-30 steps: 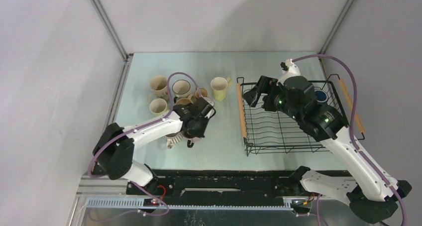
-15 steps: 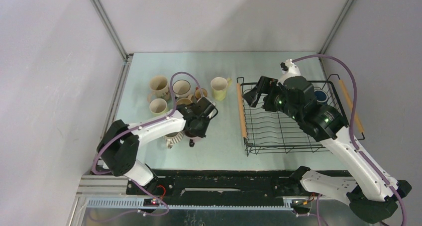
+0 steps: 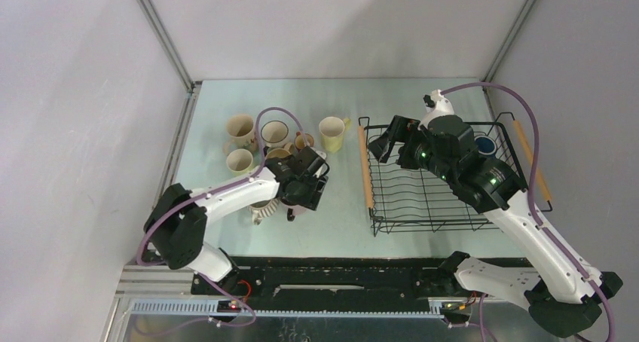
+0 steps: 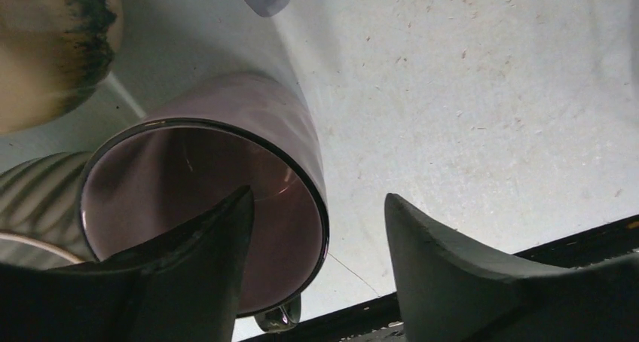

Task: Unload the cups from the dish rack
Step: Place the cup at the center of the board.

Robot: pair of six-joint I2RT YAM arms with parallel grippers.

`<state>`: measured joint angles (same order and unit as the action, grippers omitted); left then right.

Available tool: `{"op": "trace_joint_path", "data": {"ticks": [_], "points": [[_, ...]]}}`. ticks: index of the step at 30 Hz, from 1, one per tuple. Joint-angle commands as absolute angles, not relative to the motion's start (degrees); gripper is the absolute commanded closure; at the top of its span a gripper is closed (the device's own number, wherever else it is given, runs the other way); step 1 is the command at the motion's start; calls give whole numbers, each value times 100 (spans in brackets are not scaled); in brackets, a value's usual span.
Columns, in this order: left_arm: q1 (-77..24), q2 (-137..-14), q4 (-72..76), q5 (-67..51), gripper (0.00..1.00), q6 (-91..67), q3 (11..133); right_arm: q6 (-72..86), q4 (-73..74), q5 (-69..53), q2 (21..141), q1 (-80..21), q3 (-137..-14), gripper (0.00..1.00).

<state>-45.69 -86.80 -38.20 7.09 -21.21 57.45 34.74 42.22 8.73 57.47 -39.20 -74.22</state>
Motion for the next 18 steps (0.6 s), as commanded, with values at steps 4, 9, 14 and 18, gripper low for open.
{"op": "trace_joint_path", "data": {"ticks": [4, 9, 14, 18], "points": [[-4618, -7844, -3826, 704, 12, -2105, 6202, 3400, 4147, 926, 5729, -3968, -7549, 0], [-4623, -7366, -3942, 718, 0, -2118, 6252, 3417, 4128, 905, 5722, -3973, -7544, 0], [-4623, -6928, -4025, 765, 0, -2118, 6292, 3449, 4147, 904, 5730, -3973, -7544, 0], [-4622, -6581, -4043, 647, 0, -2124, 6359, 3484, 4186, 958, 5756, -3973, -7542, 0]]}}
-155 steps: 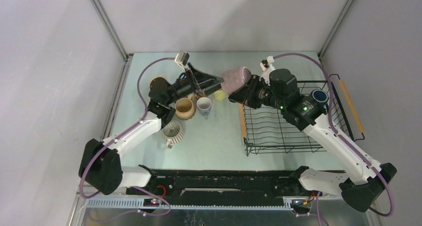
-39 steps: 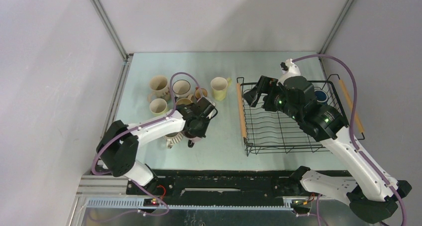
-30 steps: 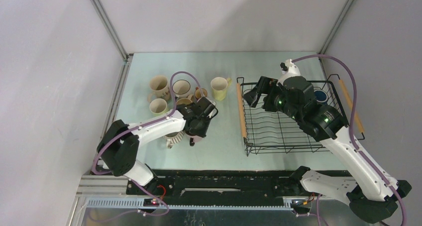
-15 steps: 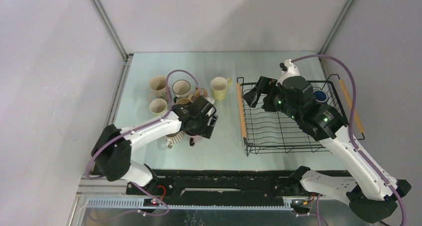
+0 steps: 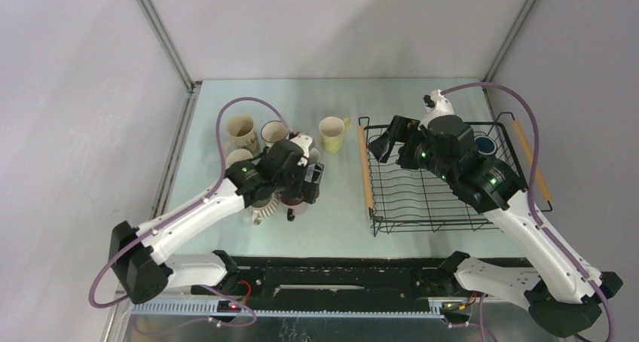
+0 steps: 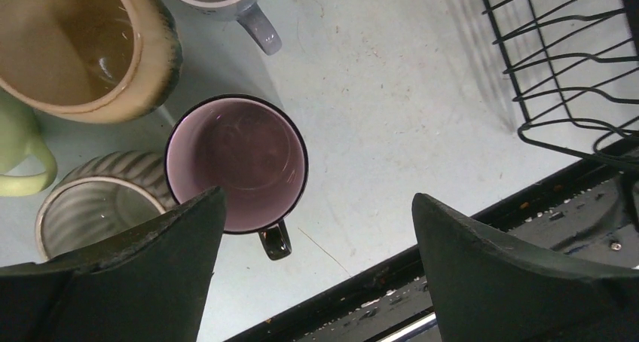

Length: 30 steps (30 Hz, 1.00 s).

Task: Unload the cups from the dish rack
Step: Place the cup at the center of the board, then adjust the cup in the dish rack.

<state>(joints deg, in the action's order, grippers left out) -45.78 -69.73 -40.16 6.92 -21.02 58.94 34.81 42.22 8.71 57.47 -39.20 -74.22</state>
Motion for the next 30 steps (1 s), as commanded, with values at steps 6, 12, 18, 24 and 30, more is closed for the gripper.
{"op": "trace_joint_path", "data": {"ticks": [6, 12, 18, 24, 30], "points": [[-4611, -6066, -4005, 336, 0, -2025, 6533, 3569, 4315, 1155, 5773, -3915, -7543, 0], [-4597, -5623, -3788, 48, 0, -1732, 6617, 3671, 4605, 1275, 5847, -3408, -7547, 0], [-4514, -5463, -3598, -354, 0, -1512, 6658, 3595, 4967, 1691, 6026, -2563, -7538, 0], [-4382, -5352, -3358, -568, 0, -1370, 6448, 3351, 4724, 1731, 6165, -1432, -7121, 0], [-4131, -5280, -3154, -937, 0, -1322, 6204, 3086, 4125, 1574, 6320, -601, -6639, 0]]}}
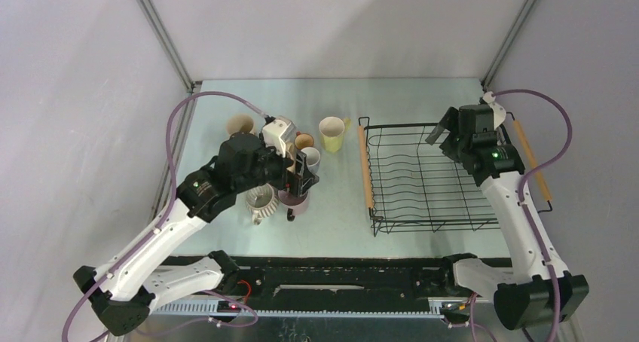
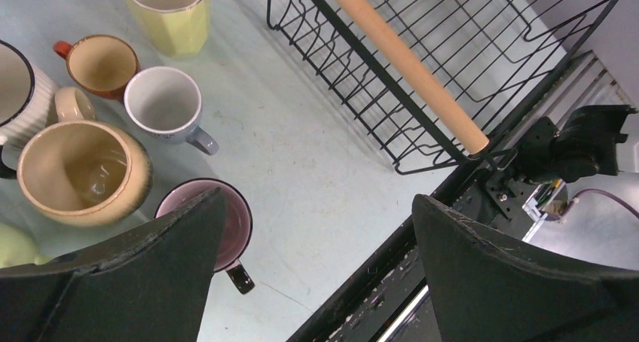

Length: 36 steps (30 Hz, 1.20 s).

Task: Unload the cups from the dish rack
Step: Adjust the cup in the dish rack.

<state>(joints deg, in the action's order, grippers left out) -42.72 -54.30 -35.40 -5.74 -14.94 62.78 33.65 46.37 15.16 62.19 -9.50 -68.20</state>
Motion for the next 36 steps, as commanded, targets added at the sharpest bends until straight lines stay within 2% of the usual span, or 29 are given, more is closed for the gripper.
{"op": "trace_joint_path", "data": {"ticks": [1, 15, 23, 36], "points": [[-4098, -5268, -3102, -1005, 0, -1337, 6139, 3048, 4024, 1582, 6360, -488, -6553, 0], [-3434, -5106, -2570, -1887, 0, -1693, 5624, 2476, 2557, 1545, 7524, 774, -6249, 0], [-3401, -4976, -2507, -1753, 0, -1679, 5540, 2178, 1984, 1531, 8241, 1199, -6249, 0], [-3401, -5012, -2443, -1829, 0, -1688, 5483, 1860, 1371, 1327, 8708, 1719, -6249, 0]]}}
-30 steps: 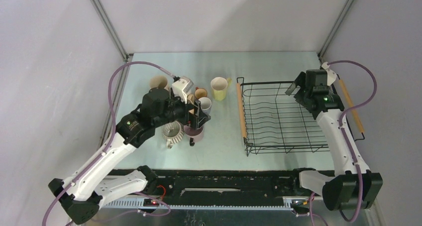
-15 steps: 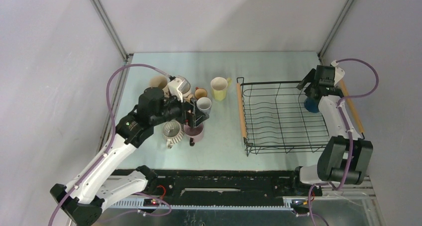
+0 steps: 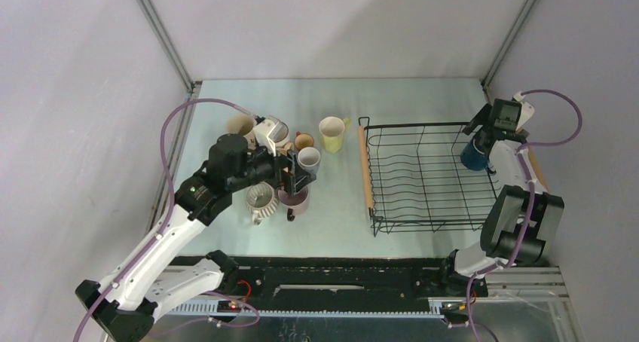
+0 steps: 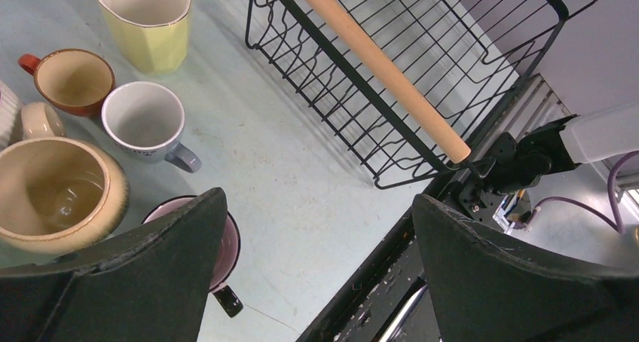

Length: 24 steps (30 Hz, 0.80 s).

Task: Unload the cups from the dish rack
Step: Adjust the cup in the dish rack.

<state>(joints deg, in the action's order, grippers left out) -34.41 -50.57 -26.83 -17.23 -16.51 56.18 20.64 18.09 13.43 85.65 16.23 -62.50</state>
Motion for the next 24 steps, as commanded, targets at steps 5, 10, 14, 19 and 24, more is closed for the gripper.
{"op": "trace_joint_path", "data": {"ticks": [5, 10, 14, 19, 24], "points": [[-3401, -5043, -2418, -1864, 0, -1696, 5464, 1822, 1216, 1249, 8862, 1813, -6249, 0], [-3397, -5048, -2408, -1877, 0, -1696, 5455, 1811, 1162, 1152, 9021, 1854, -6249, 0], [-3394, -5053, -2402, -1899, 0, -1705, 5455, 1916, 1192, 936, 9079, 1842, -6245, 0], [-3400, -5048, -2399, -1912, 0, -1705, 5454, 2040, 1411, 845, 9004, 1749, -6249, 0], [-3401, -5062, -2391, -1929, 0, -1714, 5441, 2195, 1671, 834, 8799, 1617, -6249, 0]]}}
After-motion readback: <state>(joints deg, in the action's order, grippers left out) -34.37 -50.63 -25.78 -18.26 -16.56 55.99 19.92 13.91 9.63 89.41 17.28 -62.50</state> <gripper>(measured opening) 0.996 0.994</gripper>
